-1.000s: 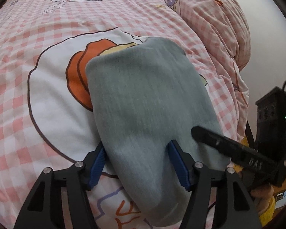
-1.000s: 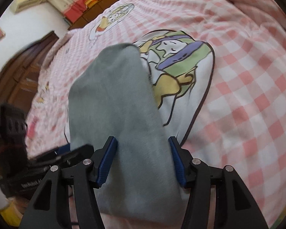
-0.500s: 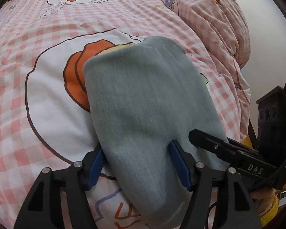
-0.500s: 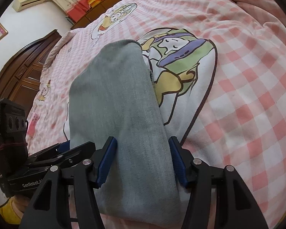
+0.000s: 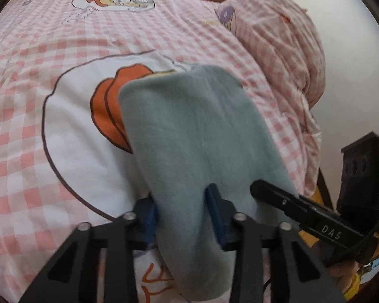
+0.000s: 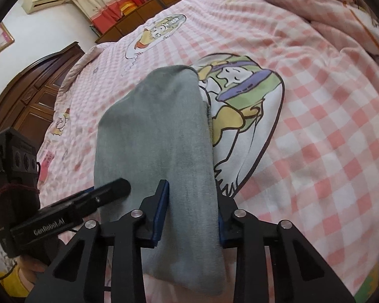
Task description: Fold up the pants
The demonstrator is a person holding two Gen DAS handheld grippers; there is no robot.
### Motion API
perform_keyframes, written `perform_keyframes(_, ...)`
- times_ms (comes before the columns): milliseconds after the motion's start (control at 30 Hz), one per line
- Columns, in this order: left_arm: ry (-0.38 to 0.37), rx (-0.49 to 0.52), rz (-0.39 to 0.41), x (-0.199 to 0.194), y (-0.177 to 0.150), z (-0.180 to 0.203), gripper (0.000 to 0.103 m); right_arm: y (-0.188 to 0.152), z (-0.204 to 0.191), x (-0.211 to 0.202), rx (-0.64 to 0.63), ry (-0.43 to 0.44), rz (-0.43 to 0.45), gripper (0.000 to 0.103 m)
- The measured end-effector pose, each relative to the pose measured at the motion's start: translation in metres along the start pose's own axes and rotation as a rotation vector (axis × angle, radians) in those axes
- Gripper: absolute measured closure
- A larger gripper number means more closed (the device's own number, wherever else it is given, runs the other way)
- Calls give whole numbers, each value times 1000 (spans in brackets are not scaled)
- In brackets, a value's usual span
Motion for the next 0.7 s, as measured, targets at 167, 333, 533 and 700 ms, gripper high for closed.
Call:
perform_keyframes(167, -19, 20, 36, -21, 4, 7, 75, -6, -12, -13, -19, 3, 14, 73)
perform_keyframes(333, -20, 26, 61, -41, 6, 7, 75, -8, -32, -29, -40, 24, 44, 73)
perform_keyframes(533, 14, 21, 85, -69, 6, -3, 75, -11, -60, -36, -75, 46, 53, 73)
perform_keyframes(700, 56, 3, 97, -93, 0, -20, 75, -19, -88, -35, -110, 75, 40, 73)
Point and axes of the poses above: each gripper's, at about its wrist camera, not at the fingertips, and x roughly the way its jaws point, z to its right, y to its top, the point moved 9 cm from there along x, roughly the way its jaws point, and after that the axes turned 6 degrees about x, right-handed, at the moved point
